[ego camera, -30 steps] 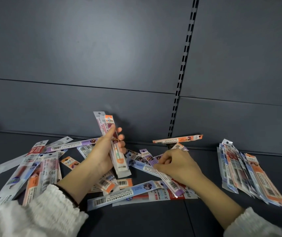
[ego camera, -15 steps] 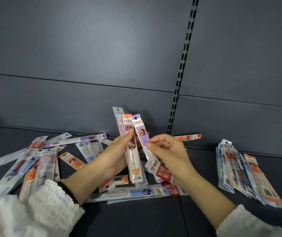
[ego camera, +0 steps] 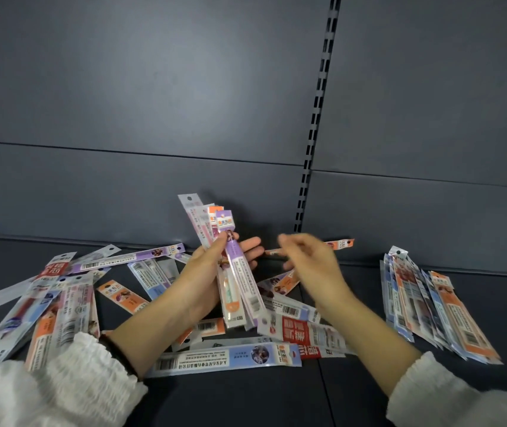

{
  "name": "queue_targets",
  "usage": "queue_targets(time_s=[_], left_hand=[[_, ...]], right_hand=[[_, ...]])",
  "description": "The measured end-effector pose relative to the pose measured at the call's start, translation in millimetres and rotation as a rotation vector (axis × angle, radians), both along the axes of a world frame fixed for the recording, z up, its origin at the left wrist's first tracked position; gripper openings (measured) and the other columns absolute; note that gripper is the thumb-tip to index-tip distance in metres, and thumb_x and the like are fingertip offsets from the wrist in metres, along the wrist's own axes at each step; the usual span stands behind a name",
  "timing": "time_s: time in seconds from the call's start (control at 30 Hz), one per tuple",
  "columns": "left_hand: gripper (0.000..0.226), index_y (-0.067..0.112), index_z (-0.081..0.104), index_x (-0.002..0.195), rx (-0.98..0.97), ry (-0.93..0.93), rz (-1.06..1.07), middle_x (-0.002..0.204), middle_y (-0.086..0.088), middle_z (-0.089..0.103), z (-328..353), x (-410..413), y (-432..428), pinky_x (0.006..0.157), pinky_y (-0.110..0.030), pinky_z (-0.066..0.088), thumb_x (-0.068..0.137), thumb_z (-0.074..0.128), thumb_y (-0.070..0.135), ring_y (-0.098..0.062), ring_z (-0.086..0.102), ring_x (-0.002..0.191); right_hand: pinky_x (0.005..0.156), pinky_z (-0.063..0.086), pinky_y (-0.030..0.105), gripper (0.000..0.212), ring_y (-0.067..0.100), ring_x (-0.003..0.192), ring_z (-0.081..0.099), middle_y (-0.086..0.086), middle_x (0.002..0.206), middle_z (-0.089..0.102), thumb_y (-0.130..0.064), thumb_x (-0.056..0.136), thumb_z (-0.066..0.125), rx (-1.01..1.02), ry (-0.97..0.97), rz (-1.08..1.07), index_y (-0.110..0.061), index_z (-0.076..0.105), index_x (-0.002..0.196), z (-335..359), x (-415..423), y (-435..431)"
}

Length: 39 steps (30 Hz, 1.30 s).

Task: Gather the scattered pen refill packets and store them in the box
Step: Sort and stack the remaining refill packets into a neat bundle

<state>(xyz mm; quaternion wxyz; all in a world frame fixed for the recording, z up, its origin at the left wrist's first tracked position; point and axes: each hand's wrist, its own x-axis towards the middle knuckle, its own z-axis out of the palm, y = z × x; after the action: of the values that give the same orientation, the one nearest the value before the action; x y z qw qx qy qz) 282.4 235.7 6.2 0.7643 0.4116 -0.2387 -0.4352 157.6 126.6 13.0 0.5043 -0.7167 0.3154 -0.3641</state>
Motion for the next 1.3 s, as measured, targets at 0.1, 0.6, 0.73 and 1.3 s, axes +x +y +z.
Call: queue_targets(time_s=[0.1, 0.6, 0.73, 1.3], left_hand=[[0.026, 0.014, 0.061, 0.108, 0.047, 0.072, 0.103, 0.074, -0.005, 0.076, 2.3, 9.2, 2.4, 0.06, -0.034, 0.059, 0.098, 0.047, 0.034, -0.021, 0.074, 0.069], [0.038, 0.014, 0.064, 0.116, 0.13, -0.035, 0.09, 0.078, -0.002, 0.067, -2.0, 16.7, 1.0, 0.061, -0.03, 0.051, 0.095, 0.049, 0.041, -0.014, 0.062, 0.063], [0.038, 0.01, 0.06, 0.117, 0.077, -0.012, 0.036, 0.069, 0.0, 0.054, -0.1, 17.0, 0.8, 0.052, -0.023, 0.048, 0.094, 0.05, 0.039, -0.009, 0.049, 0.051], [0.03, 0.011, 0.061, 0.108, 0.065, -0.004, -0.304, 0.078, -0.007, 0.069, 4.1, -4.7, 9.5, 0.055, -0.029, 0.056, 0.09, 0.054, 0.034, -0.016, 0.064, 0.056]], right_hand=[[0.062, 0.052, 0.027, 0.009, 0.018, 0.076, 0.061, 0.007, 0.095, 0.064, -0.017, 0.092, 0.06, 0.407, -0.17, -0.234, -0.011, 0.06, 0.099, -4.6, -2.6, -44.4], [0.053, 0.052, 0.027, 0.022, 0.017, 0.07, 0.066, 0.01, 0.085, 0.069, -0.013, 0.086, 0.07, 0.516, -0.399, -0.424, -0.002, 0.063, 0.103, -18.8, 9.1, -91.6], [0.048, 0.05, 0.019, 0.017, 0.012, 0.068, 0.063, 0.007, 0.093, 0.069, -0.012, 0.089, 0.065, 0.35, -0.504, -0.299, -0.009, 0.064, 0.106, 4.8, 1.1, -75.6], [0.062, 0.047, 0.017, 0.012, 0.001, 0.077, 0.064, -0.007, 0.09, 0.075, -0.023, 0.089, 0.065, -0.088, -0.054, 0.23, -0.026, 0.074, 0.096, 29.6, 11.0, -3.1]])
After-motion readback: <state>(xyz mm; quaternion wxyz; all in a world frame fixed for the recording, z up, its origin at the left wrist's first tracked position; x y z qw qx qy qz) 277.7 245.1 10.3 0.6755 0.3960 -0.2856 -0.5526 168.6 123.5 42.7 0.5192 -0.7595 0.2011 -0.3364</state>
